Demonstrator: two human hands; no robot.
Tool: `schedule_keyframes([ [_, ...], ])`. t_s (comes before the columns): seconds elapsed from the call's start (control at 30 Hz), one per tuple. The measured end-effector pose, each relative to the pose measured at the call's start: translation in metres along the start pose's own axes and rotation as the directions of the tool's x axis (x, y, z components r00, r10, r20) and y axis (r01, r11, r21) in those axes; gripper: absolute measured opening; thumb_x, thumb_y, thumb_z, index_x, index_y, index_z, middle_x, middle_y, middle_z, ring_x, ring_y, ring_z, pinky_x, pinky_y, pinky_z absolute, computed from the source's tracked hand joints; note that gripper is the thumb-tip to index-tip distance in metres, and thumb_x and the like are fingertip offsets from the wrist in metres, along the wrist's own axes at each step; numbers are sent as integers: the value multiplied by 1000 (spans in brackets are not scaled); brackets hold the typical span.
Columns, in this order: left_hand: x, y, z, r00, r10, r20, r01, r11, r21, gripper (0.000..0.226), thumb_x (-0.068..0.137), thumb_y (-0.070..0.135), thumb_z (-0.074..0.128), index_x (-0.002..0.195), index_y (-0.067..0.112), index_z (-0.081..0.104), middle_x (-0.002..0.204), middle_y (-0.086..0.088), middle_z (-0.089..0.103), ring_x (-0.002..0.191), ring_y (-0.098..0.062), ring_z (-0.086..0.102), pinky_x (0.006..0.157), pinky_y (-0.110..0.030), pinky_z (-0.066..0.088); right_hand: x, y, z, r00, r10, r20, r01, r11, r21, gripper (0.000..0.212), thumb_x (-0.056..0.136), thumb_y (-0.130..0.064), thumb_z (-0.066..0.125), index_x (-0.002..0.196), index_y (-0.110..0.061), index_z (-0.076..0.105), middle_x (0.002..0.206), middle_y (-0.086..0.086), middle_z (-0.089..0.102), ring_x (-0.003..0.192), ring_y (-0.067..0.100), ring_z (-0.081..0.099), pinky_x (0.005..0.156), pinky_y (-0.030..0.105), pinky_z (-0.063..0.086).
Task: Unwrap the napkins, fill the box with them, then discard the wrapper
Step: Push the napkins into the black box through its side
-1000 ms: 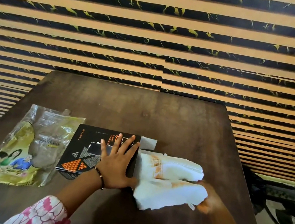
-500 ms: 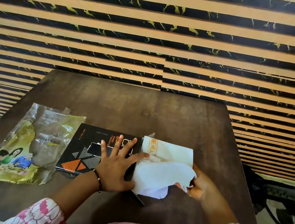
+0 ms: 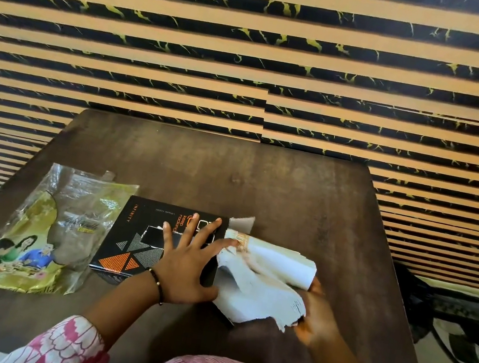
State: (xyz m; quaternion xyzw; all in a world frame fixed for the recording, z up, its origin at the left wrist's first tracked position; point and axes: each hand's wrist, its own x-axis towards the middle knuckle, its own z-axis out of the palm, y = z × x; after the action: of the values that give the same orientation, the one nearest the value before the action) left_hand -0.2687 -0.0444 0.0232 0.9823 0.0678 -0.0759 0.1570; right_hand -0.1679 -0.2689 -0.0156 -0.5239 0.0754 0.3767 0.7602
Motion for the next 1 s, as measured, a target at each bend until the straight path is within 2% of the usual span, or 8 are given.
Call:
schedule_keyframes([
  [0.13, -3, -4, -9, 999, 42, -20, -46, 968, -248, 68, 58, 54, 41, 125, 56, 27, 151, 19, 6, 140, -21, -22, 99, -66, -23, -7, 5, 0, 1000, -9, 21, 6, 992, 124, 28, 82, -10, 62, 110, -4, 60, 85, 11, 75, 73, 23, 72, 56, 31, 59],
  [0.23, -7, -8, -15, 998, 4, -69, -39, 855, -517, 50, 64, 51, 37, 113, 55, 43, 142, 25, 19, 140, -10, -14, 102, -57, -28, -7, 6, 1, 1000, -3, 24, 1, 997, 71, 49, 61, -16, 82, 103, -6, 60, 81, 9, 74, 68, 20, 72, 53, 30, 58],
  [0.3, -8, -6, -15, 994, -34, -101, -25, 847, -531, 42, 69, 56, 35, 107, 52, 52, 139, 25, 24, 140, -9, -10, 103, -56, -27, -4, 4, -1, 999, -40, -23, 39, 998, -39, 52, 68, -2, 69, 118, -7, 55, 102, 14, 71, 87, 27, 70, 66, 36, 60],
  [0.4, -7, 0, -11, 992, -31, -122, -22, 911, -413, 43, 73, 65, 29, 108, 57, 53, 142, 24, 21, 140, -9, -12, 103, -61, -26, 3, 0, -8, 1000, -1, 6, 1, 997, -82, 58, 77, 7, 58, 128, -18, 48, 119, 17, 62, 103, 35, 63, 75, 40, 59],
  [0.57, 1, 9, -17, 985, -49, -167, -4, 953, -303, 51, 73, 68, 23, 116, 56, 48, 153, 14, 15, 143, -23, -9, 103, -67, -16, 8, -8, -9, 996, 87, 36, -82, 990, -111, 52, 84, 10, 51, 124, -24, 45, 110, 12, 63, 88, 30, 65, 62, 37, 59],
  [0.7, 16, 18, -25, 952, 95, -292, -141, 979, -144, 44, 78, 60, 29, 100, 44, 64, 148, 12, 28, 143, -17, -10, 106, -63, -13, 10, -9, -9, 994, 106, 39, -102, 990, -102, 53, 84, 9, 52, 129, -17, 44, 109, 16, 64, 76, 28, 68, 60, 38, 58],
  [0.87, 31, 34, -26, 989, 131, -75, -115, 977, 182, 36, 79, 55, 44, 85, 31, 70, 153, 9, 19, 140, -23, -23, 101, -73, -16, 9, -12, -12, 989, 146, 29, -142, 985, -93, 38, 87, 6, 47, 122, -11, 50, 81, 10, 70, 62, 21, 69, 49, 30, 57],
  [1.0, 35, 34, -19, 994, 67, 85, -96, 913, 397, 67, 71, 72, 47, 126, 34, 47, 157, -3, -5, 138, -34, -26, 94, -76, -18, 13, -11, -11, 988, 156, 6, -154, 980, -124, 45, 86, 6, 50, 125, -17, 47, 98, 14, 65, 67, 23, 68, 53, 33, 55],
])
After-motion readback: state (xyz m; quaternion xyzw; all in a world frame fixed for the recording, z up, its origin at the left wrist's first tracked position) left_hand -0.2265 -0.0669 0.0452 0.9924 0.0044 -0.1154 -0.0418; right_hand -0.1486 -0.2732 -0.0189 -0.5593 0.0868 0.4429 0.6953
